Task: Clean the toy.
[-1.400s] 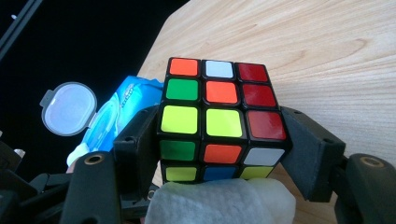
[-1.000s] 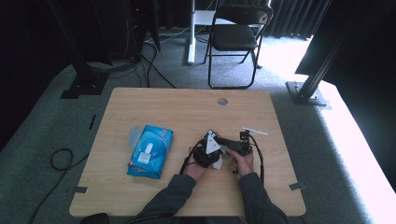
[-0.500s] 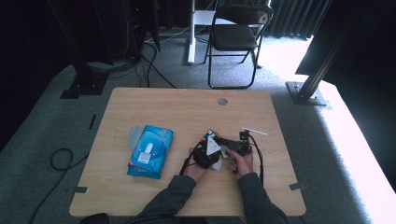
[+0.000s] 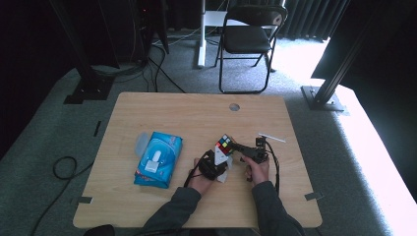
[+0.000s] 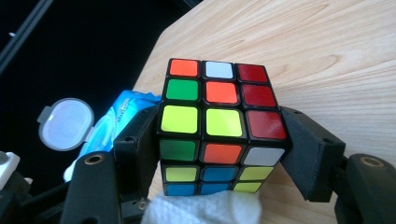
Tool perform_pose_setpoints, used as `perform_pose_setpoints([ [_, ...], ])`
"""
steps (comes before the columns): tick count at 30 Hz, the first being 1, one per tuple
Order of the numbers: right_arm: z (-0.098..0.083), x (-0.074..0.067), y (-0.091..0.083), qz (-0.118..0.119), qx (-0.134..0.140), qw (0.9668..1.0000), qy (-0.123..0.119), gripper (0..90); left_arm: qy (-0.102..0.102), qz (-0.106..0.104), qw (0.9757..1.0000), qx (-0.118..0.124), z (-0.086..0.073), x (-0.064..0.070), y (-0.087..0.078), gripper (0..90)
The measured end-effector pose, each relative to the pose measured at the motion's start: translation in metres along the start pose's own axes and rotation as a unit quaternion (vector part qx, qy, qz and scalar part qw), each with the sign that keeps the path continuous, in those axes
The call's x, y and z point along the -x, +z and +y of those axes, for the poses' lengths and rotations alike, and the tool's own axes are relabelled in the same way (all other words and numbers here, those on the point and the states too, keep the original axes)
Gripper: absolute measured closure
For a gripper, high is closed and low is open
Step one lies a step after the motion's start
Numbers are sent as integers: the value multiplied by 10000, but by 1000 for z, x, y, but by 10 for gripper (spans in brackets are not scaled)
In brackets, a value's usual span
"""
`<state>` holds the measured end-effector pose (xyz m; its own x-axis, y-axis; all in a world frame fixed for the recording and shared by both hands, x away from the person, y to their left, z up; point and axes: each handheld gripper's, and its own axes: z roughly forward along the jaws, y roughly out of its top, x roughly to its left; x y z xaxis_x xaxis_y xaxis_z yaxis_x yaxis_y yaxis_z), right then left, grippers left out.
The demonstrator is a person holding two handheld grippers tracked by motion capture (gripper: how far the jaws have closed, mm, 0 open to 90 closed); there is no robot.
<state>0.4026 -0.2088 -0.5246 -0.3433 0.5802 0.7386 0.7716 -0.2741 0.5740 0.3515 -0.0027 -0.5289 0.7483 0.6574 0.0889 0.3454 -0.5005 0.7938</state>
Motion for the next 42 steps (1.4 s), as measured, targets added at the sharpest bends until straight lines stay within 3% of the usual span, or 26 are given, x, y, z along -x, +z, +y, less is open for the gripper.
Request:
perform_pose_setpoints([
  [6, 0, -1, -1, -219, 30, 9996, -179, 340, -204, 186, 9996, -92, -8, -13, -7, 815],
  [7, 0, -2, 0, -452, 35, 9982, -392, 339, -469, 324, 9983, -158, -13, -25, -11, 816],
  [11, -1, -6, 2, -697, 45, 9953, -675, 339, -614, 489, 9966, -252, -18, -34, -14, 815],
  [15, -1, -12, 4, -1007, 65, 9892, -1062, 339, -718, 602, 9951, -327, -21, -40, -14, 814],
  [18, -3, -16, 6, -1260, 56, 9823, -1387, 339, -795, 660, 9939, -375, -23, -43, -14, 813],
  [27, -10, -27, 15, -1969, 8, 9502, -2416, 340, -958, 757, 9915, -449, -26, -50, -14, 809],
  [29, -12, -28, 17, -2047, -18, 9448, -2557, 339, -965, 775, 9912, -461, -26, -51, -14, 807],
  [33, -16, -29, 20, -2167, -37, 9378, -2714, 339, -991, 788, 9909, -467, -26, -52, -13, 806],
  [38, -18, -27, 21, -2271, 5, 9322, -2819, 339, -1034, 784, 9904, -475, -24, -54, -11, 805],
  [41, -19, -27, 22, -2267, 5, 9321, -2826, 339, -1037, 771, 9905, -475, -23, -55, -10, 800],
  [42, -20, -27, 22, -2284, -10, 9305, -2863, 338, -1039, 776, 9903, -490, -23, -55, -9, 798],
])
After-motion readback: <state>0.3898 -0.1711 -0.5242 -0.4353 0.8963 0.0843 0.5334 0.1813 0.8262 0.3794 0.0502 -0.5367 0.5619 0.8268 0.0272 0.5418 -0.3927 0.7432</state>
